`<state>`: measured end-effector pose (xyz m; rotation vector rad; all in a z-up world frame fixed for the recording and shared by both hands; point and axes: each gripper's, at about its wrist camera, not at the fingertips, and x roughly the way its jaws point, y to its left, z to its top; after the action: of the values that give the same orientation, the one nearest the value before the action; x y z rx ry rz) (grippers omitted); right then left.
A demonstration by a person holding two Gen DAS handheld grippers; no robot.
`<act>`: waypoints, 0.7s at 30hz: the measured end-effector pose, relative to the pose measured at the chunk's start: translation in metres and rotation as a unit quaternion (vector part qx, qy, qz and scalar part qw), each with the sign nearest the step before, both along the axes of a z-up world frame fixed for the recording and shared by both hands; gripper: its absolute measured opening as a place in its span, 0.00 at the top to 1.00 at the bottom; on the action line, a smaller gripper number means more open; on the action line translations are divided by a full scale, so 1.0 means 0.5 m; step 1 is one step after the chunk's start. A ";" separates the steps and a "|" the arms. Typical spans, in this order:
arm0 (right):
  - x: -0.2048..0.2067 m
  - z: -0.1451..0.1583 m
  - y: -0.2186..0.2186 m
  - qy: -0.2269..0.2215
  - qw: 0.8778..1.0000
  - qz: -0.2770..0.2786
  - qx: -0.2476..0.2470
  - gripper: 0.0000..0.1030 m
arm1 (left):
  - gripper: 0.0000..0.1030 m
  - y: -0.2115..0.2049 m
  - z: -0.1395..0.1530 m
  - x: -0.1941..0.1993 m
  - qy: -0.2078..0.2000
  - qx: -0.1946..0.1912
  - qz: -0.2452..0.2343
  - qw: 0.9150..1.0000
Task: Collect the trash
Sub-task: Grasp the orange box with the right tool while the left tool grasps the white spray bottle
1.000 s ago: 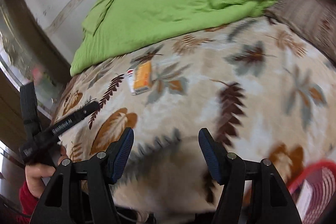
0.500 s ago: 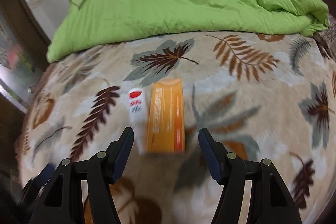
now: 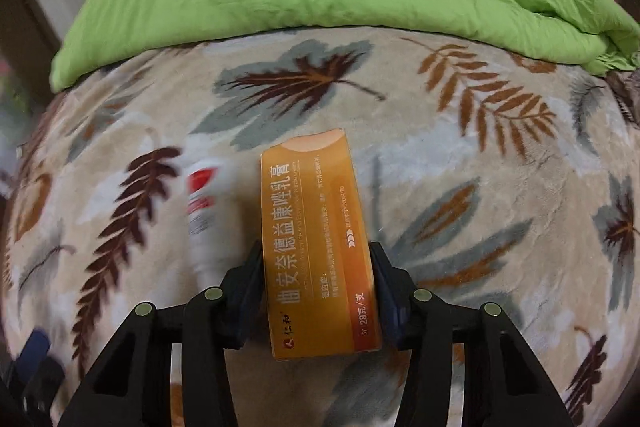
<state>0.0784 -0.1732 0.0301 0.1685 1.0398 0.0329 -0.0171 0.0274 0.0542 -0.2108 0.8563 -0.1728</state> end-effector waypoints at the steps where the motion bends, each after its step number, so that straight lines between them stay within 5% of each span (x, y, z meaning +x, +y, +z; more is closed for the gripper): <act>1: -0.012 0.001 0.005 -0.001 1.000 0.010 0.008 0.49 | 0.48 0.000 0.002 0.003 -0.001 -0.005 0.000 1.000; 6: -0.086 0.004 0.002 -0.005 0.997 0.031 0.073 0.49 | 0.48 -0.019 0.003 0.029 0.001 -0.027 -0.012 1.000; 16: -0.210 0.038 -0.100 -0.049 0.991 -0.053 0.116 0.49 | 0.48 -0.121 -0.018 0.145 0.030 -0.070 -0.032 0.997; 21: -0.210 0.040 -0.126 -0.057 0.990 -0.063 0.115 0.49 | 0.53 -0.187 -0.047 0.193 0.042 -0.026 -0.035 0.998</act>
<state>-0.0265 -0.2362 0.0501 0.4377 0.9077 0.0469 0.0794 -0.0659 0.0308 -0.2386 0.9445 -0.2539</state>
